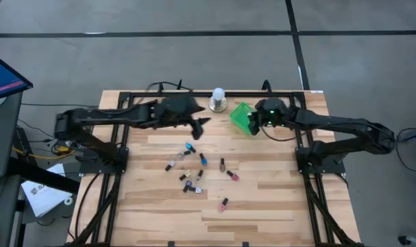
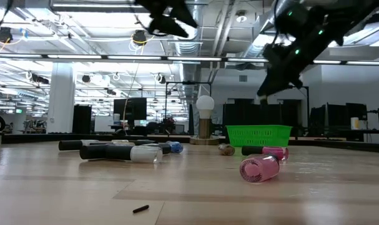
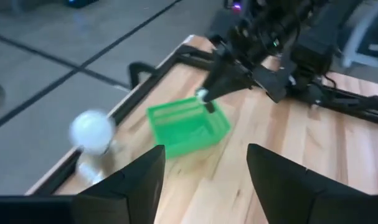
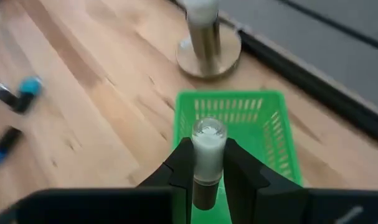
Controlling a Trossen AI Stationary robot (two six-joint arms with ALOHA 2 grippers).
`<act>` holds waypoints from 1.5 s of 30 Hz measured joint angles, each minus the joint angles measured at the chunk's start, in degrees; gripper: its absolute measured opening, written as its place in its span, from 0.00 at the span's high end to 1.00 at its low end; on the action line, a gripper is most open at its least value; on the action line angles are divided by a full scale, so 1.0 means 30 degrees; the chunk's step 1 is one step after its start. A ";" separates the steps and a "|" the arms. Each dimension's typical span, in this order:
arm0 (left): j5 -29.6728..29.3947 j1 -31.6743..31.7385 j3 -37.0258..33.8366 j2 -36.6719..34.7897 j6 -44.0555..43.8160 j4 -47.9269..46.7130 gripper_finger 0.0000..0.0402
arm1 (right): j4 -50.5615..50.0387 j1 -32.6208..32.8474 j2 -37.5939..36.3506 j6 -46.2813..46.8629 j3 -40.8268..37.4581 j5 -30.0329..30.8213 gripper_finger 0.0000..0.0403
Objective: Pick & Place Nail Polish
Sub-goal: Put the light green nail polish bottle into the green bin, then put the top white nail polish bottle into the green bin
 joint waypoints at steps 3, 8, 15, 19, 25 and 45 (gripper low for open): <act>-0.0803 0.0000 -0.1973 -0.1992 -0.1252 0.0052 0.48 | 0.0037 -0.0168 0.1461 -0.0210 0.0006 -0.0026 0.89; -0.1296 0.0000 -0.5027 -0.4924 -0.3724 0.0223 0.51 | 0.0739 -0.0209 0.3770 -0.0243 0.0016 -0.0299 0.89; -0.1262 -0.0044 -0.7640 -0.6973 -0.6374 0.0399 0.51 | 0.0806 -0.0209 0.5848 -0.0354 0.0491 -0.0292 0.89; -0.1069 -0.0037 -0.8166 -0.7134 -0.6646 0.0565 0.51 | 0.0660 -0.0202 0.6733 -0.0354 0.1132 -0.0292 0.88; 0.0148 -0.0066 -0.8562 -0.6657 -0.6644 0.0419 0.48 | -0.0999 -0.0217 0.7497 -0.0399 0.2364 -0.0292 0.72; 0.0262 -0.6925 -0.8574 -0.3965 -1.0721 -0.6704 0.39 | -0.5255 -0.0304 -0.0405 -0.0820 0.4131 -0.0153 0.47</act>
